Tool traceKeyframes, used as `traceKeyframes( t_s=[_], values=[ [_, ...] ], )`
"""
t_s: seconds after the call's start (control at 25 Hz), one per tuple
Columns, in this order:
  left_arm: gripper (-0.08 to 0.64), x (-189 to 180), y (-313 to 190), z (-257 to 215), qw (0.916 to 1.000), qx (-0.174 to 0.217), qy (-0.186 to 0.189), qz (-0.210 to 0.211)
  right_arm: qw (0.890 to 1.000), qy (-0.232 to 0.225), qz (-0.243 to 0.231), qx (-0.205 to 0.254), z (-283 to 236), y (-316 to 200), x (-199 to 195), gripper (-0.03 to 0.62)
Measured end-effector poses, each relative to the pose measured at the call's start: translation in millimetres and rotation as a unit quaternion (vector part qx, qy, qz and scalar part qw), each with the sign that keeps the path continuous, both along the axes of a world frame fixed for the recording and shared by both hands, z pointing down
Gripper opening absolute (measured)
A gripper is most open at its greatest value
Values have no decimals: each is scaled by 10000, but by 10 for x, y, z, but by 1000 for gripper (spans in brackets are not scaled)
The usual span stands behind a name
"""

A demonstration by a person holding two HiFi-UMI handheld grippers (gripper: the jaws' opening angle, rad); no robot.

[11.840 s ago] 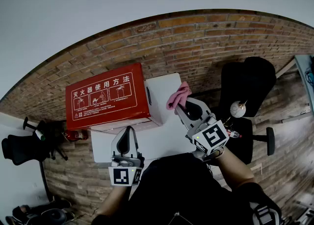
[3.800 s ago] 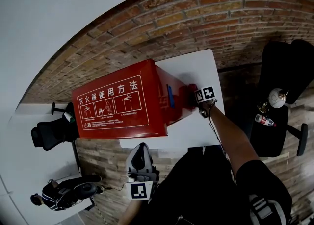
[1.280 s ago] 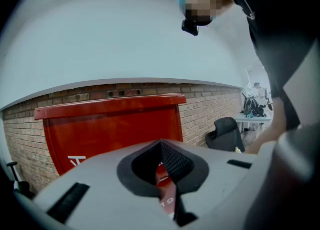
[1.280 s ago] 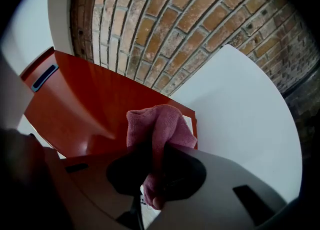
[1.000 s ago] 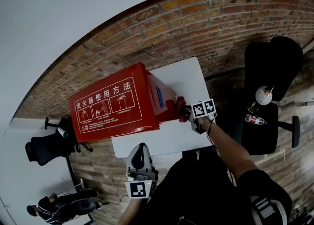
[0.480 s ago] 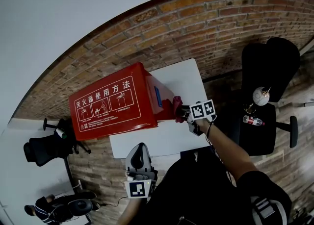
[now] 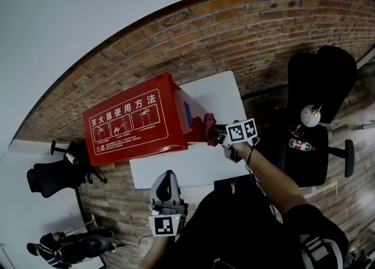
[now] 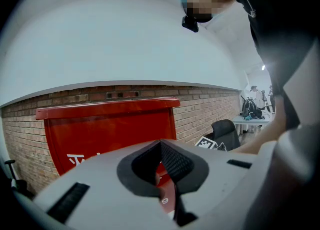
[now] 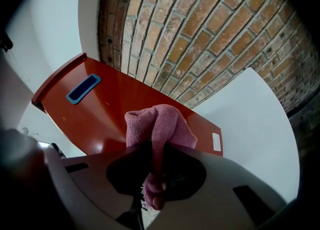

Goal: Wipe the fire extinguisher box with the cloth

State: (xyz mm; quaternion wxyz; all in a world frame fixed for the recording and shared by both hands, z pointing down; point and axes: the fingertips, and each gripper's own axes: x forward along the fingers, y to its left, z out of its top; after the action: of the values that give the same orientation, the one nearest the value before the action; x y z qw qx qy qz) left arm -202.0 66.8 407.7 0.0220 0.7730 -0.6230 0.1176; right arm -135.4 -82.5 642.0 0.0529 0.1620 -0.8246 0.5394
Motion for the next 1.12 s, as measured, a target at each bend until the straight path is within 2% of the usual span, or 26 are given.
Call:
traceKeyframes(
  t_s=[0.4, 1.12],
  values=[
    [49, -4, -5, -28, 10000, 31, 5, 8, 9996, -292, 44, 43, -312, 2, 6, 61],
    [49, 16, 69, -70, 9999, 106, 60, 76, 9944, -954, 138, 423, -1123, 98, 24, 61]
  ],
)
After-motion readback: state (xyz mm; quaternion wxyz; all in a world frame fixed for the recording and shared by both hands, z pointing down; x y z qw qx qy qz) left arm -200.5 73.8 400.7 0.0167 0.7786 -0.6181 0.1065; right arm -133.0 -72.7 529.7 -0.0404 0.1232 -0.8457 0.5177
